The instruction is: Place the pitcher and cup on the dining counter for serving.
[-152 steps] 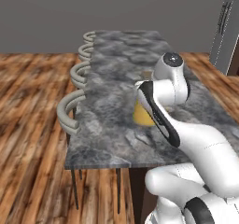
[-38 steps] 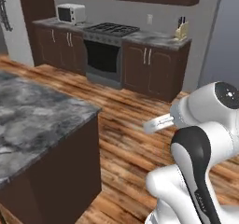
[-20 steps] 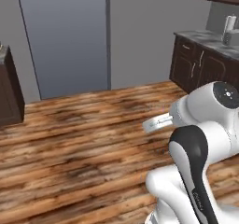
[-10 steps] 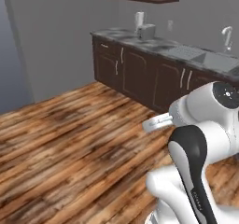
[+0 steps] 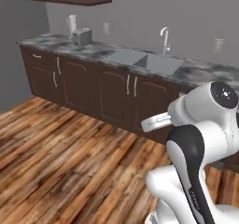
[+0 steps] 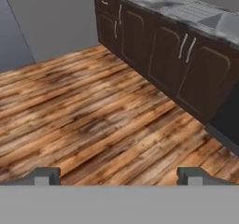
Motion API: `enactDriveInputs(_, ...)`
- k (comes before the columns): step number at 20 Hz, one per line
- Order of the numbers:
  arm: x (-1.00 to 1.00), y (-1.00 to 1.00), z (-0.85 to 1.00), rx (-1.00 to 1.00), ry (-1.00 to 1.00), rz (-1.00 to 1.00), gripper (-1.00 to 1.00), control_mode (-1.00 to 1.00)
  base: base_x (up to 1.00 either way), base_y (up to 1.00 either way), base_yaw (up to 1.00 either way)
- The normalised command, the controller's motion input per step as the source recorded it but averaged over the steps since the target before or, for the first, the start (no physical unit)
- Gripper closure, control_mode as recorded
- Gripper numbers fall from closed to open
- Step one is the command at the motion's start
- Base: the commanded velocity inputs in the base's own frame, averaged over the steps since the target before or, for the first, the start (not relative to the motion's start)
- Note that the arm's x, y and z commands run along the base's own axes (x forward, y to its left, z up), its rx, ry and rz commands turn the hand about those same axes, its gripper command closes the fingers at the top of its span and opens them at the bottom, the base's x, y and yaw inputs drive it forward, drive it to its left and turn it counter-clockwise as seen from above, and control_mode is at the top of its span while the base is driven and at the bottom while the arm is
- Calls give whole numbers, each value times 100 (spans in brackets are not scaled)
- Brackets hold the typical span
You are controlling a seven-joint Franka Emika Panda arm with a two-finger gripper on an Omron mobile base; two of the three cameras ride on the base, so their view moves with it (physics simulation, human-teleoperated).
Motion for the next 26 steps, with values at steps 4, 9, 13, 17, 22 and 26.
enactDriveInputs(4, 0, 0, 0, 0, 0, 0, -100, 100, 58, -40, -57)
enactDriveInputs(9, 0, 0, 0, 0, 0, 0, -100, 100, 61, -30, -58)
enactDriveInputs(13, 0, 0, 0, 0, 0, 0, -100, 100, 75, -12, -55)
enactDriveInputs(17, 0, 0, 0, 0, 0, 0, -100, 100, 73, -12, -54)
enactDriveInputs(22, 0, 0, 0, 0, 0, 0, -100, 100, 82, -4, -51)
enactDriveInputs(26, 0, 0, 0, 0, 0, 0, -100, 100, 97, -3, -36)
